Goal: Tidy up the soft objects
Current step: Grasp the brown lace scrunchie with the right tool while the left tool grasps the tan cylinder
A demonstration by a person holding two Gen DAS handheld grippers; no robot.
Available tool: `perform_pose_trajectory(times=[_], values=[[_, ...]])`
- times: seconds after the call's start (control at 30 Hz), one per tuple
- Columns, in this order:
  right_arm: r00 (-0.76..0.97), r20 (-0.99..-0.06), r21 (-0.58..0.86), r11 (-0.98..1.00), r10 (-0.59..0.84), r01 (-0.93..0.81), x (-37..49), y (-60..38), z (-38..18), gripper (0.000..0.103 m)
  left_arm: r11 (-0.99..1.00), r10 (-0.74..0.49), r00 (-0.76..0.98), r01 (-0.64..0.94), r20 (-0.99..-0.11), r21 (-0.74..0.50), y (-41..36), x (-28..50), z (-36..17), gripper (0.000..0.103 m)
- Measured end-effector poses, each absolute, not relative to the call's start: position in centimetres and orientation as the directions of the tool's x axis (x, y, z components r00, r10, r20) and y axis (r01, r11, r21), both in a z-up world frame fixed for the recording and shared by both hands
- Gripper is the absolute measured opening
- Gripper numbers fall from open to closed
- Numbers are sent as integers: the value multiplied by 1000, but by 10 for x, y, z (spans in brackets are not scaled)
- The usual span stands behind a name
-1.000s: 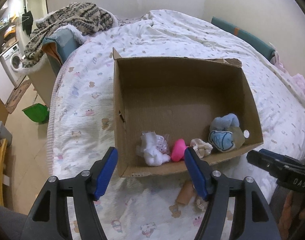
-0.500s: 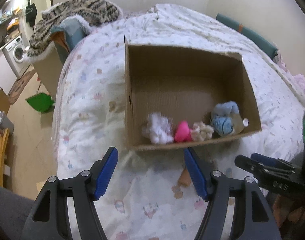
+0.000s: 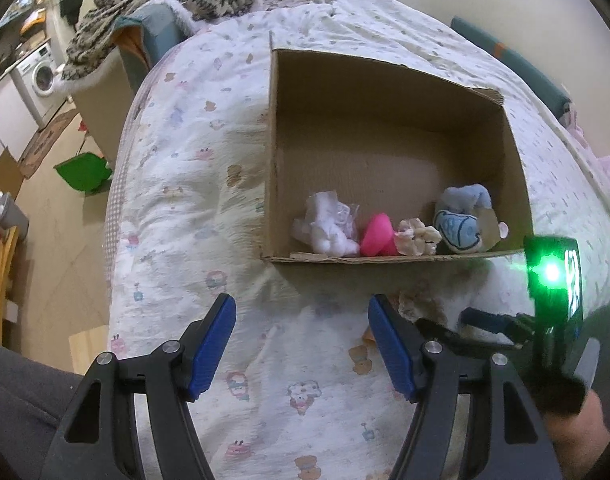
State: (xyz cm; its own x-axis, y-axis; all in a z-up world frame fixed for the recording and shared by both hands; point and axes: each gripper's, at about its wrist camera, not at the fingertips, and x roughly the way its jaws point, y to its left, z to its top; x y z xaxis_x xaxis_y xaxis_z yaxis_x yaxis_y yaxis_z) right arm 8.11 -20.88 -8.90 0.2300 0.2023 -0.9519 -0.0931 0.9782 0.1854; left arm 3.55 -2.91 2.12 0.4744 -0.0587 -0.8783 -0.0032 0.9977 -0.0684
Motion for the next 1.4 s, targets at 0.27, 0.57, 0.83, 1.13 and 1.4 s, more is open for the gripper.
perform_pose_trajectory(times=[0.27, 0.57, 0.83, 1.13, 1.4], values=[[202, -956, 182, 969, 214, -165, 72, -193, -91, 13, 998, -48, 465, -18, -884, -64, -28, 40, 17, 66], [211, -914, 330, 937, 348, -114, 55, -227, -66, 11, 996, -28, 452, -62, -892, -62, -15, 43, 9, 66], [255, -880, 394, 916, 400, -76, 42, -252, -38, 11, 998, -58, 404, -1, -913, -64, -31, 44, -7, 66], [350, -859, 412, 911, 375, 36, 34, -272, -28, 11, 968, -111, 287, 248, -951, -38, -104, 62, -54, 58], [345, -856, 428, 902, 385, 58, 40, -275, -33, 11, 955, -110, 237, 293, -965, -37, -125, 73, -83, 34]])
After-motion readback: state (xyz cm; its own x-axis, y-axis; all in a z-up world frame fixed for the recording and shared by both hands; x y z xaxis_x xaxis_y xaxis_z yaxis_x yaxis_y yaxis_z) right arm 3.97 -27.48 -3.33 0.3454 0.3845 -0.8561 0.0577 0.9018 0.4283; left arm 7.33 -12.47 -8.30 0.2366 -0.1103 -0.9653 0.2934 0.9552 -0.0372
